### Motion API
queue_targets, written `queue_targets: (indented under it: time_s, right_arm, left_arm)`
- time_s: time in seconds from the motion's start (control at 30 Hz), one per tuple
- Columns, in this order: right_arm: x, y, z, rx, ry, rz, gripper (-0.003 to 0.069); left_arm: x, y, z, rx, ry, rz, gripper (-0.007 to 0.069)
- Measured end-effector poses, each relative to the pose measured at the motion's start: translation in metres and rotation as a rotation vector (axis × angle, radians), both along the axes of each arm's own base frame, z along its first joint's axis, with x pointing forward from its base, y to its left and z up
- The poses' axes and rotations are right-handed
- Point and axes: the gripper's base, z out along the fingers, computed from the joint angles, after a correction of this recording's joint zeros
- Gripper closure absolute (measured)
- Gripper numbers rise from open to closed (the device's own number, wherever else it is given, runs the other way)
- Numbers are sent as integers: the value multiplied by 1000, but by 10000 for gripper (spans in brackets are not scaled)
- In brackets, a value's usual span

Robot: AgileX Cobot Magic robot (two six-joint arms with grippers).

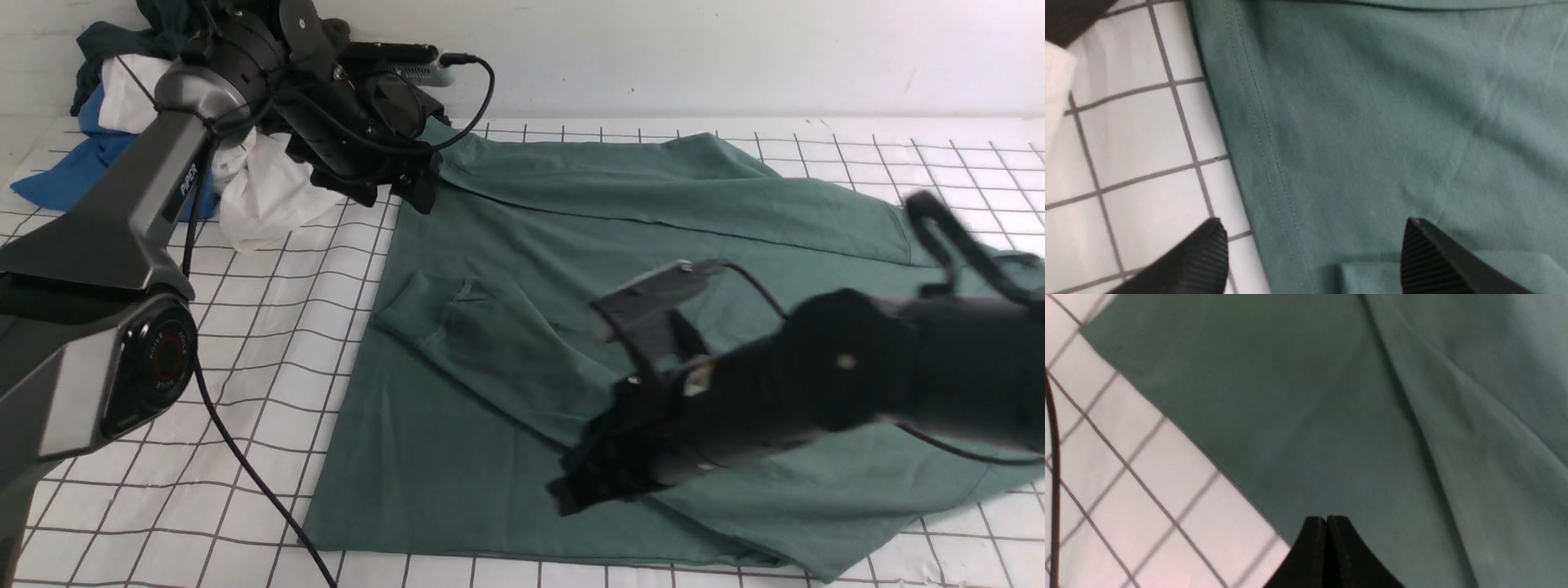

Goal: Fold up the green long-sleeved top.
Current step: Use the left arm to clamp the cuff farthest from it

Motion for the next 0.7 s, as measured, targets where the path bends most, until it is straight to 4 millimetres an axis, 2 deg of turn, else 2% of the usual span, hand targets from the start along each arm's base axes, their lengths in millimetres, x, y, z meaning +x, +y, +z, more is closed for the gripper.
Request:
queue_targets:
  time_s: [0.03, 0.13, 0.17, 0.2, 0.27, 0.4, 0.53, 0.7]
  right_arm:
    - [4, 25, -2, -22, -26, 77, 655]
    - [7, 61, -9, -81, -45, 207, 607]
    - [7, 62, -11, -89, -43, 214, 603]
    - [7, 78, -14, -128, -54, 279, 564]
    - [6, 90, -20, -162, -60, 326, 509]
    - [5, 108, -39, -189, -80, 369, 389]
    - [-4, 128, -48, -169, -147, 421, 286]
    - [-17, 153, -44, -108, -267, 475, 249]
  left_arm:
    - [-1, 3, 8, 4, -14, 8, 107]
    - [-5, 7, 27, 13, -45, 18, 107]
    - [-5, 7, 26, 15, -43, 18, 107]
    - [-12, 11, 44, 37, -61, 24, 107]
    - [-24, 15, 59, 67, -61, 30, 107]
    - [-62, 23, 95, 106, -45, 23, 107]
    - [-101, 30, 102, 151, 16, -22, 107]
    - [-130, 34, 94, 188, 80, -93, 107]
